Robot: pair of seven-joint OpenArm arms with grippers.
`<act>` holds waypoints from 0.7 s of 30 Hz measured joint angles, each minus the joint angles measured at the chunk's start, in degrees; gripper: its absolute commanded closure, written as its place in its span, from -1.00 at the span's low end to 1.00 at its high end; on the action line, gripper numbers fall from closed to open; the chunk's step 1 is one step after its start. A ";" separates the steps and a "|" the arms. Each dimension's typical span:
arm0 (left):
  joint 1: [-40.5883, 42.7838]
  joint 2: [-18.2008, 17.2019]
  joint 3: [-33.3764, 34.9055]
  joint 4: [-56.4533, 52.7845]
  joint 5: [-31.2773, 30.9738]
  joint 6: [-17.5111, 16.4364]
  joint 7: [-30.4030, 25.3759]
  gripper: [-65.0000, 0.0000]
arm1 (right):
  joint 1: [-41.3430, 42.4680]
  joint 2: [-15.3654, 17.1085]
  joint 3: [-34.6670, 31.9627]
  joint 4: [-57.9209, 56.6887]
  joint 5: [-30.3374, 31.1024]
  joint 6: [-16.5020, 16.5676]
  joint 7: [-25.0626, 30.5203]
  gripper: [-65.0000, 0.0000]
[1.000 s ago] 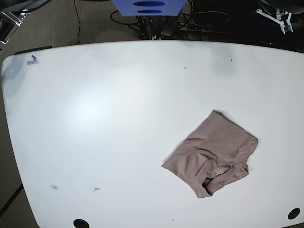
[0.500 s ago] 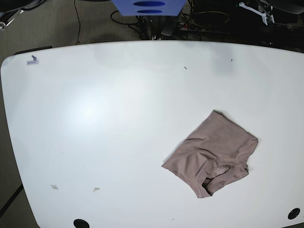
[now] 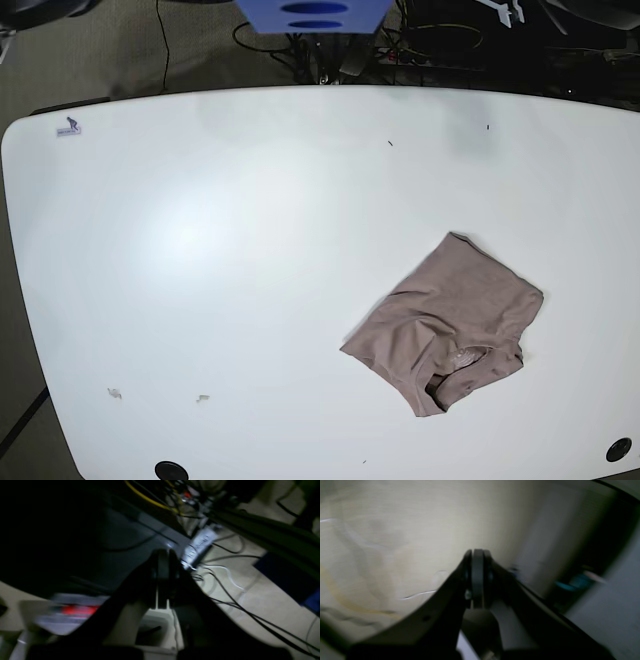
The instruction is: Fold the T-shirt properly
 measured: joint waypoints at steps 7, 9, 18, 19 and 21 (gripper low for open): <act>-0.02 -0.17 0.00 -8.70 5.25 0.15 -7.10 1.00 | -1.81 -1.84 0.28 -5.01 -0.52 -0.46 1.27 1.00; -0.02 -0.22 0.00 -11.41 6.80 0.20 -9.22 1.00 | -1.77 -2.01 0.26 -6.91 -0.42 -0.66 2.19 1.00; -0.17 -3.37 0.07 -24.30 13.16 6.51 -15.37 1.00 | -1.05 -2.03 -1.20 -19.15 -0.92 -1.11 2.64 1.00; -0.20 -3.96 0.07 -26.05 13.73 7.56 -15.65 1.00 | -1.09 -2.08 -1.68 -20.15 -1.11 -1.14 2.58 1.00; -0.35 -5.42 0.09 -29.66 15.89 9.25 -17.03 1.00 | -1.05 -2.12 -2.54 -22.56 -2.01 -1.53 2.67 1.00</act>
